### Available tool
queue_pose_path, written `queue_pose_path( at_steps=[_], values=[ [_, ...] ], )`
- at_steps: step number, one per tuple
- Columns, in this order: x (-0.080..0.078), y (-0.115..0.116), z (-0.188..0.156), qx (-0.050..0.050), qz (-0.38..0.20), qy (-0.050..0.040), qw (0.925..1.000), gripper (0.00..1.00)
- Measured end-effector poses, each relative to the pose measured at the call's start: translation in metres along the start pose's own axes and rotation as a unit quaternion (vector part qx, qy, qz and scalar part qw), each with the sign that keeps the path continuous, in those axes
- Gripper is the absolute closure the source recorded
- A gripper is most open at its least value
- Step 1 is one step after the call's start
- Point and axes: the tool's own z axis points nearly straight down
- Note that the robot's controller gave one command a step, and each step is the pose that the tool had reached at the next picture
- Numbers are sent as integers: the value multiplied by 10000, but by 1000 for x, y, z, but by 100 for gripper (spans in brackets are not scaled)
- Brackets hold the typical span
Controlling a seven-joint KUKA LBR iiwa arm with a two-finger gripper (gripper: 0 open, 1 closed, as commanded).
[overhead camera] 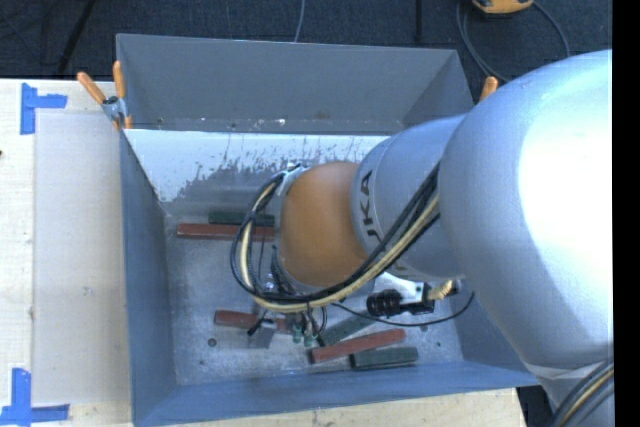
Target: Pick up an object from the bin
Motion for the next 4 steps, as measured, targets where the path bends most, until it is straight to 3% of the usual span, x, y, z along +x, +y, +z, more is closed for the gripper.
queue_pose_path(
  at_steps=[2,4],
  values=[
    [1,-1,-4,8,7,16,10000,100],
    [1,-1,-54,8,6,14,10000,100]
  ],
)
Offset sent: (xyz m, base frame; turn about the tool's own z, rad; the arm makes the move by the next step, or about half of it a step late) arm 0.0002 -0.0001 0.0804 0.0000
